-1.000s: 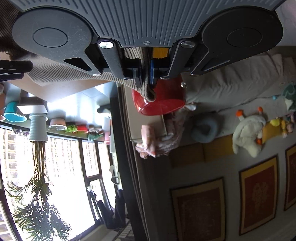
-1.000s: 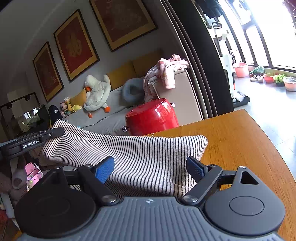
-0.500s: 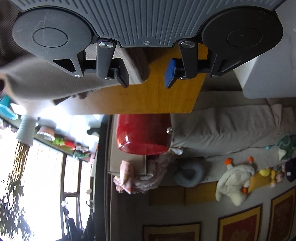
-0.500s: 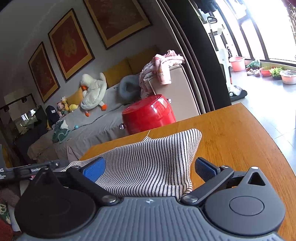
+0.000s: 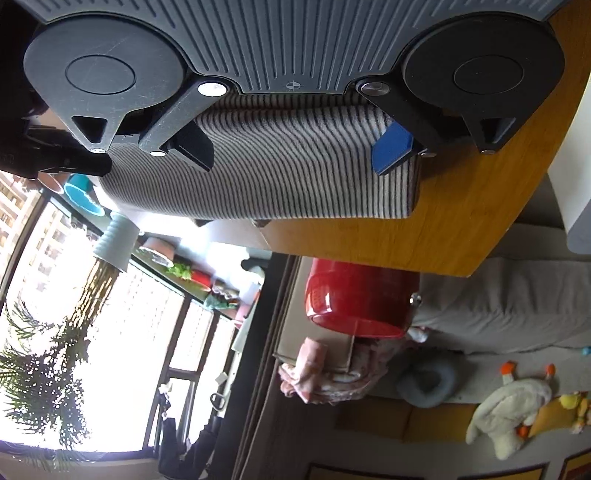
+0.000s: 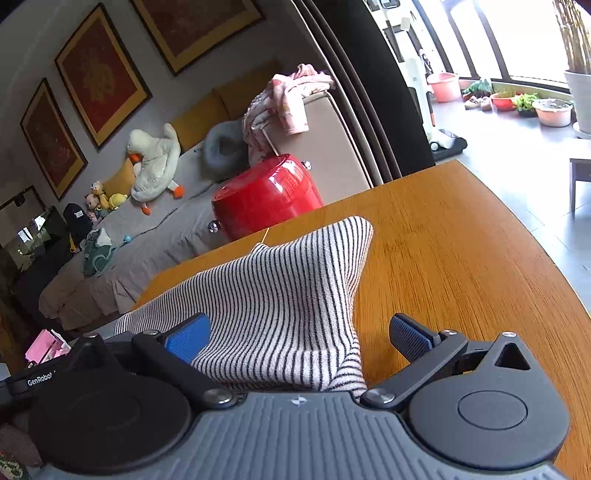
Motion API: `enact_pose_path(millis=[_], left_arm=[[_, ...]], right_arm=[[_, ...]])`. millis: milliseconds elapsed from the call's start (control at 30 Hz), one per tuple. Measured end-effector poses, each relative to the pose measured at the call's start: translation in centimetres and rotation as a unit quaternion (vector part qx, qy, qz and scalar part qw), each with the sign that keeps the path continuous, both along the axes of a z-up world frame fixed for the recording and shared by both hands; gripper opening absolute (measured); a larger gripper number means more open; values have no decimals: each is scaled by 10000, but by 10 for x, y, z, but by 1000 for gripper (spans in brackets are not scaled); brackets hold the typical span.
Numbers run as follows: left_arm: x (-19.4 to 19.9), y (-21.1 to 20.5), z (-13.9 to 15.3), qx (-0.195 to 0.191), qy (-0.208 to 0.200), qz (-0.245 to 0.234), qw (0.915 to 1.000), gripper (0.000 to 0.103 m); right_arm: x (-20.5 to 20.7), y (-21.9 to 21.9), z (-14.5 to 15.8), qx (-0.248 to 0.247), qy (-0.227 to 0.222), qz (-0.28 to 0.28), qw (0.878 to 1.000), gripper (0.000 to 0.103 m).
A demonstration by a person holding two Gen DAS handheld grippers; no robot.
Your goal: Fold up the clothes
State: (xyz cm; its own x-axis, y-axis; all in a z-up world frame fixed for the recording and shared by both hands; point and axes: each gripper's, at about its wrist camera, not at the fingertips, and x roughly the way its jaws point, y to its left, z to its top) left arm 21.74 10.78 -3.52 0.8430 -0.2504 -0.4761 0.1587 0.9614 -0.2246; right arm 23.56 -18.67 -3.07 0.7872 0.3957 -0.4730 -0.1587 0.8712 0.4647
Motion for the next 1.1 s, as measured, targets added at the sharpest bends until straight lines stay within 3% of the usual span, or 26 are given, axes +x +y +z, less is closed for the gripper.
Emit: enact_pose_path(millis=[100, 200, 300, 400, 500, 633, 1100], left_arm=[[0, -2, 0, 71, -21, -28, 10000, 99], [1, 0, -1, 4, -35, -47, 10000, 99], [3, 2, -1, -79, -28, -80, 9999, 101], [3, 2, -1, -98, -28, -102, 9999, 103], [2, 1, -2, -105, -26, -112, 9999, 103], [3, 1, -2, -103, -16, -108, 9999, 103], [1, -1, -2, -72, 8, -77, 9999, 103]], right_arm=[[-2, 4, 5, -263, -158, -83, 9995, 103], [-11, 14, 20, -803, -724, -263, 9938, 103], [-14, 21, 42, -631, -1060, 10, 9924, 103], [0, 26, 46, -99, -783, 330, 9963, 103], [25, 34, 21, 3, -63, 405, 9992, 103], [21, 47, 10, -431, -282, 424, 9978, 103], [13, 52, 9, -739, -256, 530, 9955, 103]])
